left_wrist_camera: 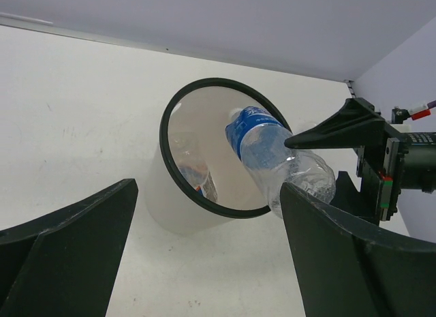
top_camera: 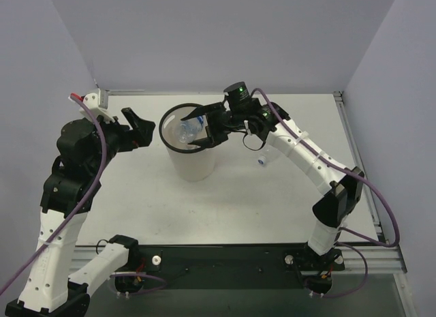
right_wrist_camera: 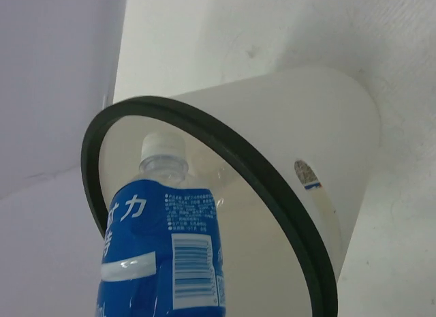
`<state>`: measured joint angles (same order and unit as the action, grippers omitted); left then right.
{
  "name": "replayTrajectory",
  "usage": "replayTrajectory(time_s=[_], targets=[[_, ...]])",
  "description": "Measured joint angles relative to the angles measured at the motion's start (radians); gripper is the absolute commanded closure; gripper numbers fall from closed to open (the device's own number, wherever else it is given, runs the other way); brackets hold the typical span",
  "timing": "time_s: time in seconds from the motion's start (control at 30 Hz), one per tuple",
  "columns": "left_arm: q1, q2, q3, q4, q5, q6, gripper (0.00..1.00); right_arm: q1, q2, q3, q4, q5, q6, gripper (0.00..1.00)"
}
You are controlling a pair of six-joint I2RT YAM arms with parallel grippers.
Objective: Put the plastic bottles in the bin
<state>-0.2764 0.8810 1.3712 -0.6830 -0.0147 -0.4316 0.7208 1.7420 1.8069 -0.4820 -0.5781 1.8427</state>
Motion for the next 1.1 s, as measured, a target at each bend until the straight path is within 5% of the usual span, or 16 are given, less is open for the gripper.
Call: replayTrajectory(time_s=[0.43,0.7,1.1], targets=[[0.000,0.000,0.000,0.000,-0.014,0.008,0.03,-0.007,0.067,0.000,0.055,-0.018,0.137,0.48],[0.000,0.000,0.000,0.000,-0.015,0.011,0.03,-0.010,0.069,0.000,0.064,-0.019,0.147,0.17],[-0.001,0.004,0.000,0.000,-0.015,0.018,0.03,-0.040,0.053,-0.026,0.074,-0.014,0.148,0.16]])
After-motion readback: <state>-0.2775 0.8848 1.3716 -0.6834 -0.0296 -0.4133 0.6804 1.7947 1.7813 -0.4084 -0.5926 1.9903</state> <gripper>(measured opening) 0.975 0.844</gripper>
